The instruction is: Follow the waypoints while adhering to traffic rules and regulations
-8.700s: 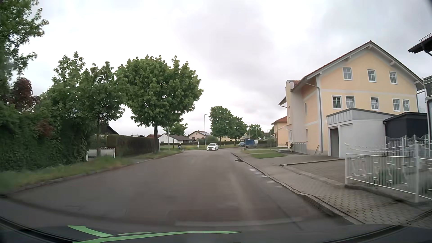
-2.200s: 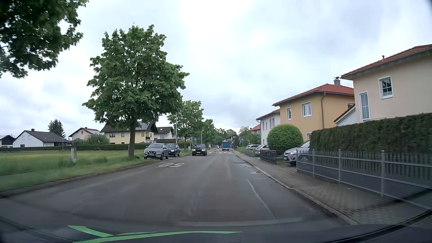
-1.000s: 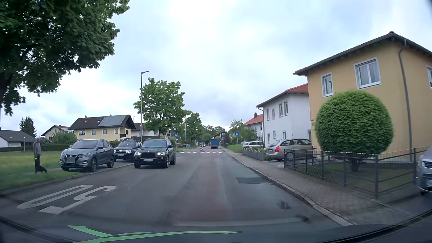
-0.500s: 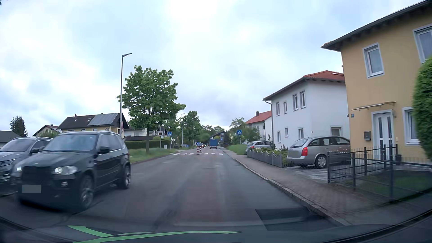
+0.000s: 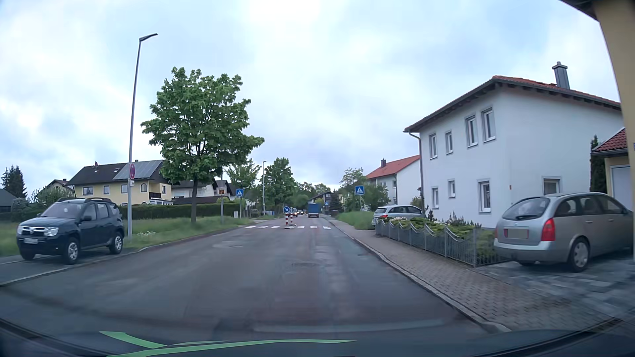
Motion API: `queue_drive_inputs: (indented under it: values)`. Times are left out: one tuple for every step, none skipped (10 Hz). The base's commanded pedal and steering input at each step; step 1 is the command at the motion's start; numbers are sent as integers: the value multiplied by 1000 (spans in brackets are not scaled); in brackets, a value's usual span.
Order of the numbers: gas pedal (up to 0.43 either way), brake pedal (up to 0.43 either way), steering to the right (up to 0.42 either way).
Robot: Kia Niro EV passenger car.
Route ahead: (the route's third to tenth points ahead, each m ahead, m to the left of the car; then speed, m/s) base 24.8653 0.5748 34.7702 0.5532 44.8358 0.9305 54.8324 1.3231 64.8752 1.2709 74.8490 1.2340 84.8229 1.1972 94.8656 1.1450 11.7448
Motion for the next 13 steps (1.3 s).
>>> queue_drive_inputs:
  values:
    - [118,0,-3]
    - [110,0,-3]
    - [110,0,-3]
    - [110,0,-3]
    - [110,0,-2]
    - [98,0,-2]
    - [98,0,-2]
    - [98,0,-2]
    - [98,0,-2]
    - [87,0,-2]
    - [87,0,-2]
    - [87,0,-1]
    - [87,0,-1]
